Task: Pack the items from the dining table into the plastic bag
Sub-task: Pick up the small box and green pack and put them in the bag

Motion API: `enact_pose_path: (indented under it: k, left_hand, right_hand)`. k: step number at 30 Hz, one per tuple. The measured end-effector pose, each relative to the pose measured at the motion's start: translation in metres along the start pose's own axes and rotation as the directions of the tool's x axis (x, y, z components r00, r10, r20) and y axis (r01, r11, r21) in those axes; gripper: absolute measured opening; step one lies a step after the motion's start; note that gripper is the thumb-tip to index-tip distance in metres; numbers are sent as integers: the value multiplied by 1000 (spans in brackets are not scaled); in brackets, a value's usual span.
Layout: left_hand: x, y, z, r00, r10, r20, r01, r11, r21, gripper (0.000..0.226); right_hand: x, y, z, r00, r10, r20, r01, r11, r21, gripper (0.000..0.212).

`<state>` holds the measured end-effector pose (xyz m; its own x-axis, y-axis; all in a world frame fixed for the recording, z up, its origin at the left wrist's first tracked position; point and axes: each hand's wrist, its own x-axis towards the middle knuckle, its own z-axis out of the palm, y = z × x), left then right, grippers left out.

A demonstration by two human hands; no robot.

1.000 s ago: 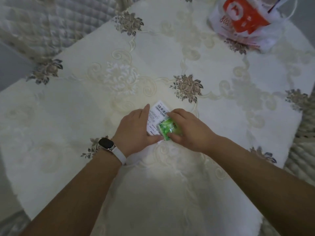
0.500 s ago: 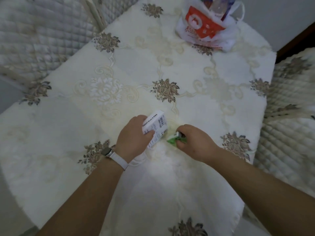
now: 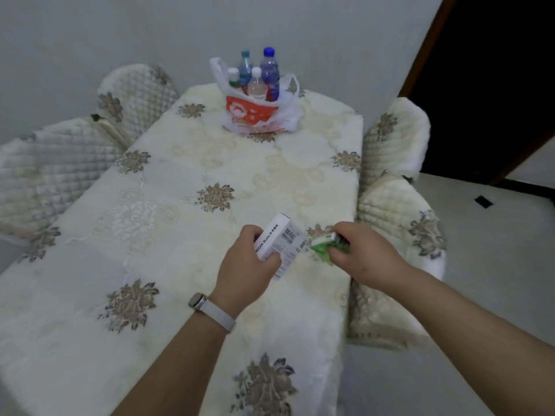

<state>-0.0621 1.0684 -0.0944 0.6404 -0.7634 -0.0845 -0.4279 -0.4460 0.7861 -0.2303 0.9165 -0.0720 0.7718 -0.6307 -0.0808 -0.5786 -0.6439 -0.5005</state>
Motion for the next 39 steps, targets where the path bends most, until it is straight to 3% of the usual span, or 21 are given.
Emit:
enact_pose_path:
  k: [2, 10, 22, 30, 35, 39]
  left_hand:
    - [-19, 41, 23, 999, 46, 4, -46, 998, -30, 28]
    - [-85, 188, 147, 971, 236, 42, -228, 963, -146, 31]
    - [-115, 307, 286, 884, 389, 259, -354, 919, -173, 29]
    - [-69, 336, 366, 840, 417, 347, -371, 908, -193, 27]
    - [5, 347, 416, 850, 377, 369, -307, 922, -235, 28]
    - [79, 360, 445, 863, 334, 379, -233, 929, -289, 30]
  right_hand:
    - [-34, 26, -32, 997, 26, -73, -24, 999, 24, 10]
    - [-173, 153, -132, 947, 150, -284, -117, 985, 129, 14]
    - [-305, 285, -200, 763, 479, -435, -384, 876, 292, 13]
    - [-298, 348, -206, 686, 592, -424, -460, 804, 378, 7]
    - [-241, 401, -220, 619, 670, -409, -514, 740, 434, 10]
    - [-172, 440, -243, 614, 694, -377, -548, 718, 429, 7]
